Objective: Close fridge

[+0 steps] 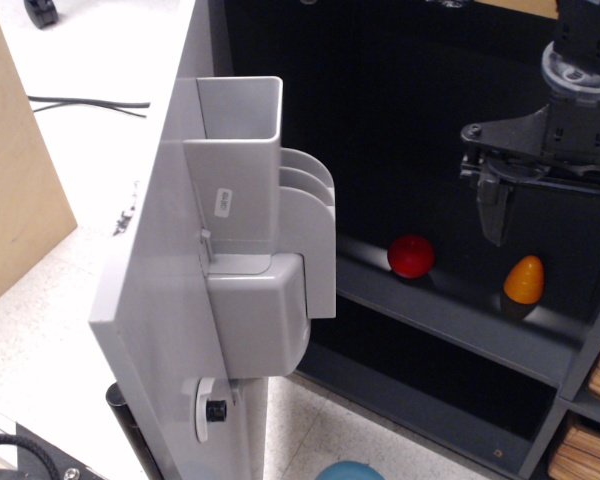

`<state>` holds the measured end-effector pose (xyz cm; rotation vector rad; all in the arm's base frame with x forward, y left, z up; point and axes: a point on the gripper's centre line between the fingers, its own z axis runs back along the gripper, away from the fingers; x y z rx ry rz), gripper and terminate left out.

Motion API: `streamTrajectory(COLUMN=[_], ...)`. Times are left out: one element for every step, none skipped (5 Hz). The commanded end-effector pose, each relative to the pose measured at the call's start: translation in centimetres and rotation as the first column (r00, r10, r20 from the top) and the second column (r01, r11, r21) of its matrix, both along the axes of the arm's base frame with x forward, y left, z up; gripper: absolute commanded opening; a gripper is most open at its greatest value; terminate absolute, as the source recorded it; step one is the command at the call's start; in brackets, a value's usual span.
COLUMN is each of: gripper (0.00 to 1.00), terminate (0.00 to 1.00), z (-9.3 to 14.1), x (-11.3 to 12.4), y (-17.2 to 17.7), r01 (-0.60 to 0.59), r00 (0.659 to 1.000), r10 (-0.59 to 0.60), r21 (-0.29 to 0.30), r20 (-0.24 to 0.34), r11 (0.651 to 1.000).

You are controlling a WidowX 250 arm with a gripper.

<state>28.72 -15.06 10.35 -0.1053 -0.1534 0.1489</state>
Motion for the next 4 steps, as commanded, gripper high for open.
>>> streamTrajectory(gripper=[1.0,1.0,1.0,1.0], terminate=[0.0,0.0,0.0,0.0], z=[0.0,2.6,5.7,7.5], x=[0.0,-1.1,-2.5,-4.4], y=[0.0,0.0,1.4,3.3], r01=[0.0,0.04,0.017,0.007], r00=[1.0,0.999,1.0,1.0], r10=[0.0,-0.041,-0.018,-0.006], r21=[0.0,-0.061,-0.085,-0.062], r20=[0.0,-0.014,-0.008,0.01], r11=[1.0,0.997,0.996,0.998])
